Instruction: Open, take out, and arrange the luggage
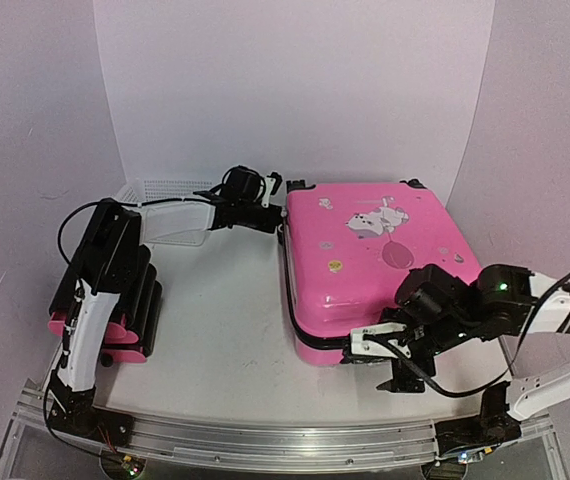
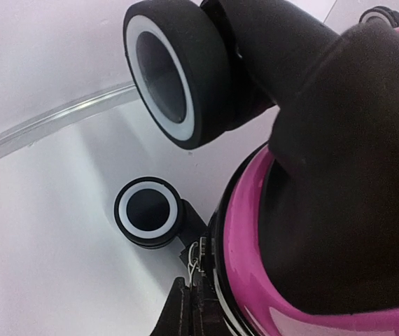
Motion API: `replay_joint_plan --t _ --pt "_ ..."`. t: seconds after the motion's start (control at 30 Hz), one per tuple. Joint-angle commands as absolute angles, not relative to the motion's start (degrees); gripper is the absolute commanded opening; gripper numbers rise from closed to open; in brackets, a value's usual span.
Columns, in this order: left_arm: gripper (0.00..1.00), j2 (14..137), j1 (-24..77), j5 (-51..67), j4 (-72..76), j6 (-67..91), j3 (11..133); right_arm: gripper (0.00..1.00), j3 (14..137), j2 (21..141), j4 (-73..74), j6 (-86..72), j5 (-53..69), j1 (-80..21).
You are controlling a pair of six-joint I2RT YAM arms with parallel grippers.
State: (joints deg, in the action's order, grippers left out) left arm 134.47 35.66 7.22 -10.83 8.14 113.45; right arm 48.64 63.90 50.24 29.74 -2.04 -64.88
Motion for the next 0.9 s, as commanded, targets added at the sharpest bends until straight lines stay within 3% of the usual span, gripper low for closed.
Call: replay_joint_plan --t 0.0,0.1,0.23,0.3,0.47,0.67,0.87 --pt "0.00 124.38 35.95 5.43 -8.96 9.64 106.73 0.98 58.47 59.15 48.90 13.75 5.13 -68.37" --pt "0.00 120.24 36.98 4.93 -8.97 10.87 101.70 0.98 64.59 59.88 48.76 -2.62 5.22 -68.47" --pt "0.00 114.63 37.49 3.91 -9.15 14.27 94.75 0.98 74.44 63.82 51.56 -29.98 -14.46 -68.38" --pt "0.00 112.03 38.56 3.87 -9.23 15.14 91.29 0.98 78.11 66.92 53.21 -36.24 -19.68 -68.21" --pt "0.00 107.18 41.41 6.09 -9.23 20.44 83.66 0.98 88.97 79.88 59.57 -34.55 -25.02 -66.47" --pt "0.00 103.31 47.73 6.68 -9.05 25.74 78.69 0.98 108.47 99.19 69.42 -21.26 -31.87 -66.45" --pt "0.00 98.29 51.77 3.98 -8.21 29.94 73.14 0.98 110.77 108.23 68.27 -6.56 -44.23 -66.45"
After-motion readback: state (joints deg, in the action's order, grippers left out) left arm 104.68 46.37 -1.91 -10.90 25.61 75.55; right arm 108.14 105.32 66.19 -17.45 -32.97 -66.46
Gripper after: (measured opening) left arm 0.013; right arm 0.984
